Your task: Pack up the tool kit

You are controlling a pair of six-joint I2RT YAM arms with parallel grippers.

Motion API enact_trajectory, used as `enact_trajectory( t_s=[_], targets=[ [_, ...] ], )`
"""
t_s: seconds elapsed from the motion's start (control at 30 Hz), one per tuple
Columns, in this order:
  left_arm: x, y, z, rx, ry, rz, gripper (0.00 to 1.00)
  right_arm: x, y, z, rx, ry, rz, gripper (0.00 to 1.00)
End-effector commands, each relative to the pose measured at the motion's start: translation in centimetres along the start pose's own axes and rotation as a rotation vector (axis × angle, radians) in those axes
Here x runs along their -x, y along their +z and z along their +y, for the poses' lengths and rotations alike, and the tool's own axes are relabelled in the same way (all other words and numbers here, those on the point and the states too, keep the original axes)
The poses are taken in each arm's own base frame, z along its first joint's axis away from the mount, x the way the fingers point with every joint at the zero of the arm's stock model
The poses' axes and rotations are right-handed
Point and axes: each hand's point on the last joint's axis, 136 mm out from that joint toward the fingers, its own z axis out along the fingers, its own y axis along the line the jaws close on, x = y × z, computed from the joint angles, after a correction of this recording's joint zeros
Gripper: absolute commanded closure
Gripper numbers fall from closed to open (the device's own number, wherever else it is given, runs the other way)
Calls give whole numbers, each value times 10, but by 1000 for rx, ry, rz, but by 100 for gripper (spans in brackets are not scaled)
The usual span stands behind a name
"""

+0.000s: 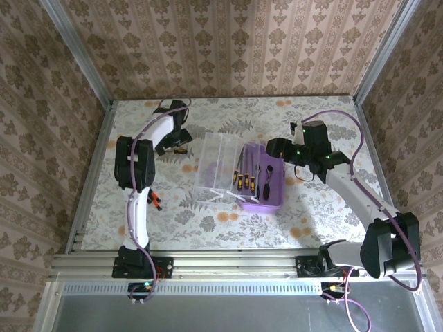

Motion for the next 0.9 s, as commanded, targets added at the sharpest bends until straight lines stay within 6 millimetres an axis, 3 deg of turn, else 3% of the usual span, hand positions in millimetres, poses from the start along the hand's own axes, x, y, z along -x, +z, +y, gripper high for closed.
enact_trajectory(
  t_s=[0.0, 0.33, 0.73, 0.87],
  targets=[
    [-11, 4, 11, 58, 65, 23, 3, 3, -1, 5, 30, 11, -11, 31],
    [-36, -3, 27, 64, 122, 39, 8, 2, -8, 9, 43, 15, -17, 31],
    [-77, -11, 67, 76, 133, 52, 11, -3, -16, 17, 90, 57, -16, 31],
    [-78, -8, 63, 31, 169, 50, 16, -5, -18, 16, 80, 58, -16, 31]
  ],
)
